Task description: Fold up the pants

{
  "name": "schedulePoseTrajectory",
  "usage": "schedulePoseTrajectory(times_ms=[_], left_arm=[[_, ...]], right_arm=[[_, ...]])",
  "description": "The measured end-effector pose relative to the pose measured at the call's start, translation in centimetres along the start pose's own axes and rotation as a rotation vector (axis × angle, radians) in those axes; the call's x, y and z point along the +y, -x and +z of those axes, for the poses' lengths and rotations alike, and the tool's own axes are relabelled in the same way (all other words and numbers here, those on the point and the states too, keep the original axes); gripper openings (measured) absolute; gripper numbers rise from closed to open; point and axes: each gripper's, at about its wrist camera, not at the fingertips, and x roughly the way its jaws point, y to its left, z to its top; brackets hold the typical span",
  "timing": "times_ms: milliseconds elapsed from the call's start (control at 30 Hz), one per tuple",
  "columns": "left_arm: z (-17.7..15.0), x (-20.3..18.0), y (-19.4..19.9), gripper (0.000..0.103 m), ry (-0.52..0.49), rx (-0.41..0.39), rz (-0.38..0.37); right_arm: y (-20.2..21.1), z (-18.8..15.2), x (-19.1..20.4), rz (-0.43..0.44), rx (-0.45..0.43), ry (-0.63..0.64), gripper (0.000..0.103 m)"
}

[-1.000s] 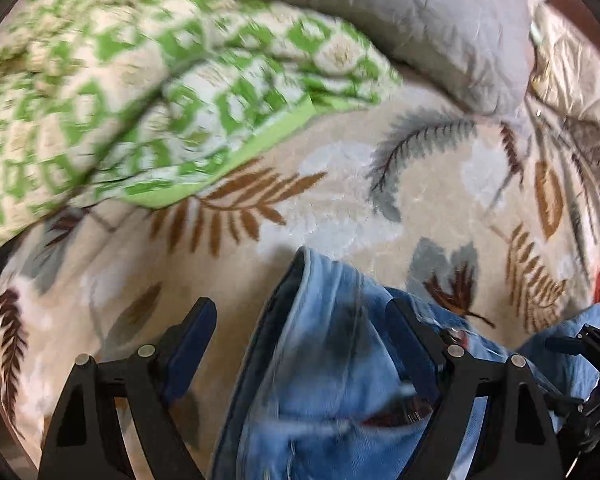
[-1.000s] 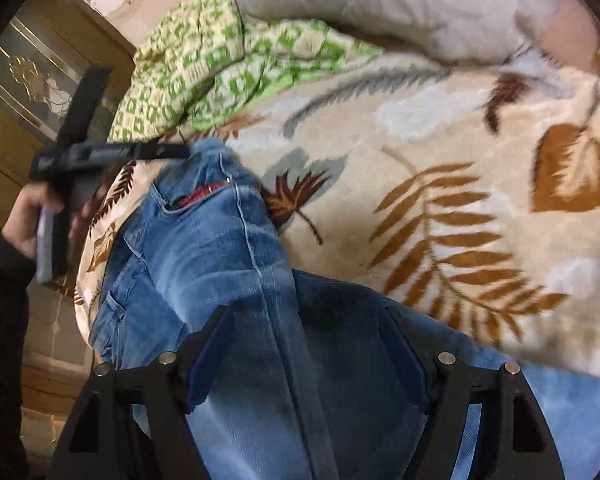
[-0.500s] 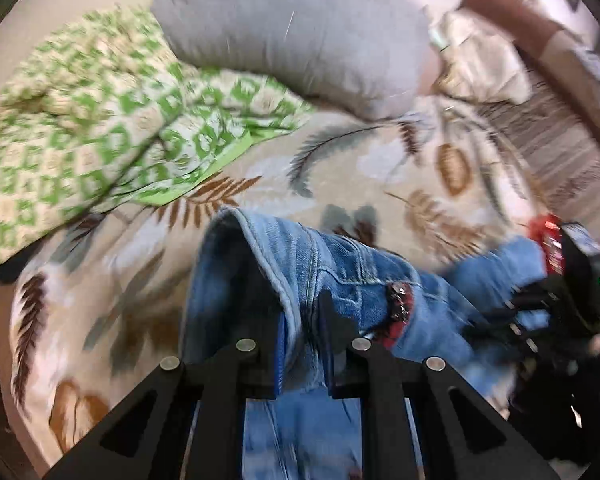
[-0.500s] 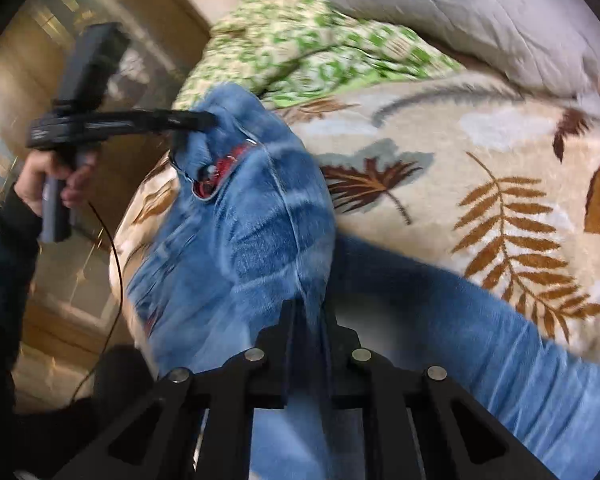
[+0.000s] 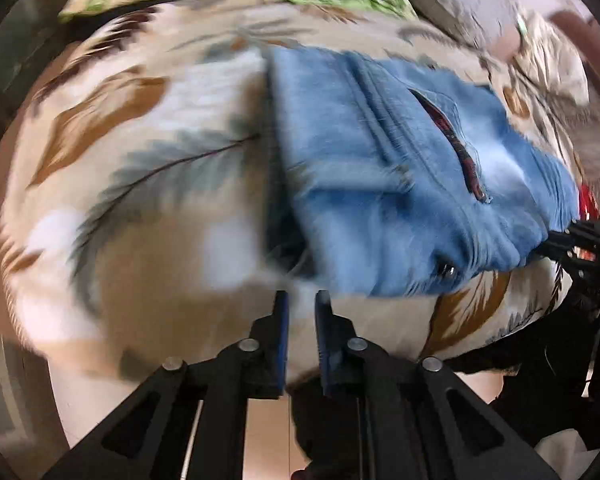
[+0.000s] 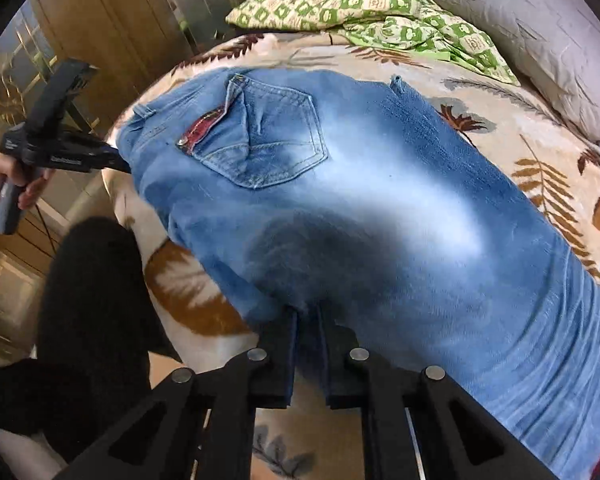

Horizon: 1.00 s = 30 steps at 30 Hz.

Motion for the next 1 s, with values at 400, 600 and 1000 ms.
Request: schedulePoseTrajectory(times_ms=[400, 600, 1000], left_arm=[[3.6, -3.6, 5.1, 0.088, -0.082, -0.207, 0.075], [5.3, -2.5, -2.3, 0.088, -0.009, -0.026, -0.062], [5.9, -2.7, -2.9, 0.030, -0.105, 0.026, -0.128]], right_arm=[[4.7, 1.6, 2.1, -0.082, -0.180, 0.046, 0.094], [0.7, 3.0, 8.3, -0.159, -0.144, 0.299, 0.094], [-6.1, 4.2, 9.0, -0.198, -0.005, 0.309, 0.036]])
